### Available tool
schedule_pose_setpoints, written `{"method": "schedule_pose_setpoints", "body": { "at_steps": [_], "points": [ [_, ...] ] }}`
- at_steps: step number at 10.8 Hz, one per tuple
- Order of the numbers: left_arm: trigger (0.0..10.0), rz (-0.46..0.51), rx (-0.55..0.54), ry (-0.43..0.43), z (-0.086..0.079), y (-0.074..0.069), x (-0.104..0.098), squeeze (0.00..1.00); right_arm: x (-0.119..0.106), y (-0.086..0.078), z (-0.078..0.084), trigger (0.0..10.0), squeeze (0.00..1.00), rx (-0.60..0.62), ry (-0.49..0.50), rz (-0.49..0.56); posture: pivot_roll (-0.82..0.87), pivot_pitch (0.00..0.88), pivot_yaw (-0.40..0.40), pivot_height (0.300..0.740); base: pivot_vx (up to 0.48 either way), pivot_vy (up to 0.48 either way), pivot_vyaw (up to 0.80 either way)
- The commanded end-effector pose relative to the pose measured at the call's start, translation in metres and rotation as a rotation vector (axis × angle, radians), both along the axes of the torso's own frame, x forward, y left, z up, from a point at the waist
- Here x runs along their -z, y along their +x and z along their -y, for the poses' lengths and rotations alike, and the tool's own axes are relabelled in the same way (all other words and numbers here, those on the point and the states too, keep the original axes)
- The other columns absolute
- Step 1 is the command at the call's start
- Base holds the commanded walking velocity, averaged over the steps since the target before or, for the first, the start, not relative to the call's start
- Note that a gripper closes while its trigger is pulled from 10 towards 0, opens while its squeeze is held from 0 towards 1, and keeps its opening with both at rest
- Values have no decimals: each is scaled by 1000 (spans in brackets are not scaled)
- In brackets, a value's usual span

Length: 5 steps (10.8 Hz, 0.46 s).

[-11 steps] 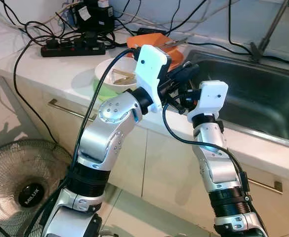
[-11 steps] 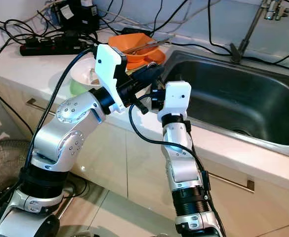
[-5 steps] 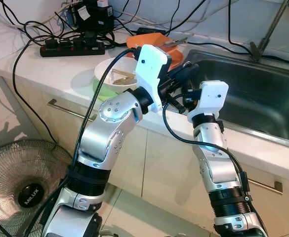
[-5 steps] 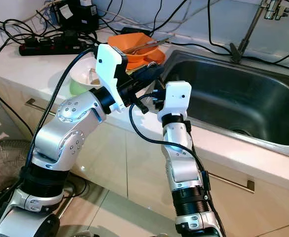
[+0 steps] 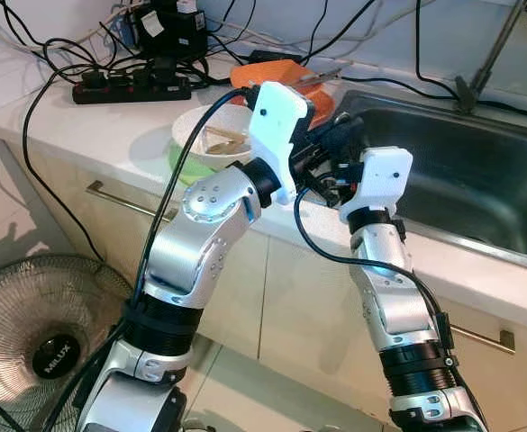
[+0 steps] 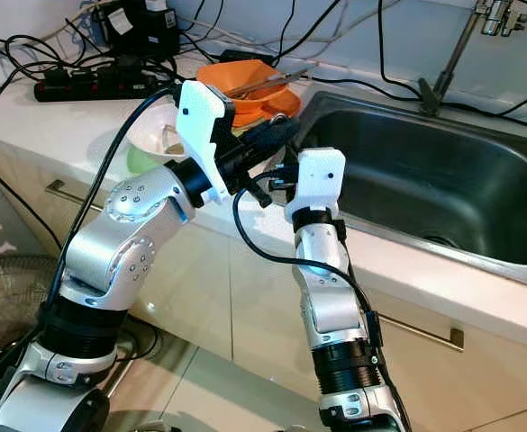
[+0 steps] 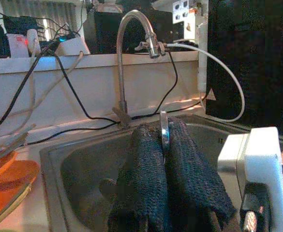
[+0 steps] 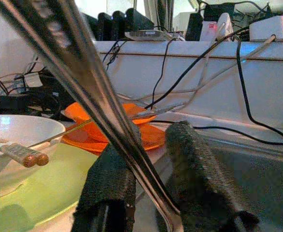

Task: Kitchen organization

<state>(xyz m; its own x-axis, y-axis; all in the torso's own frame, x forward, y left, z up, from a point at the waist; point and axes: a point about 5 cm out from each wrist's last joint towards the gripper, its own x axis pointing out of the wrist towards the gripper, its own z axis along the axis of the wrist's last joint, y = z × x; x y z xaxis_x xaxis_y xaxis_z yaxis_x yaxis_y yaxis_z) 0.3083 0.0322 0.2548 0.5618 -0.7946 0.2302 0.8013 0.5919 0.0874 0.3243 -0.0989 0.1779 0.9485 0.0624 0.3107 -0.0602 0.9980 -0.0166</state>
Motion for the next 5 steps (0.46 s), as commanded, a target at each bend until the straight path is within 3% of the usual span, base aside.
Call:
{"method": "schedule_pose_setpoints", "body": {
  "at_steps": [1,5],
  "points": [
    [10000,19,8,5,3,0,-3,0,-8,0,5,0,0,22,26,35,52,24,-4,740,0,0,0],
    [10000,24,-3,4,3,0,-3,0,-8,0,5,0,0,21,23,33,49,23,-6,740,0,0,0]
  ]
}}
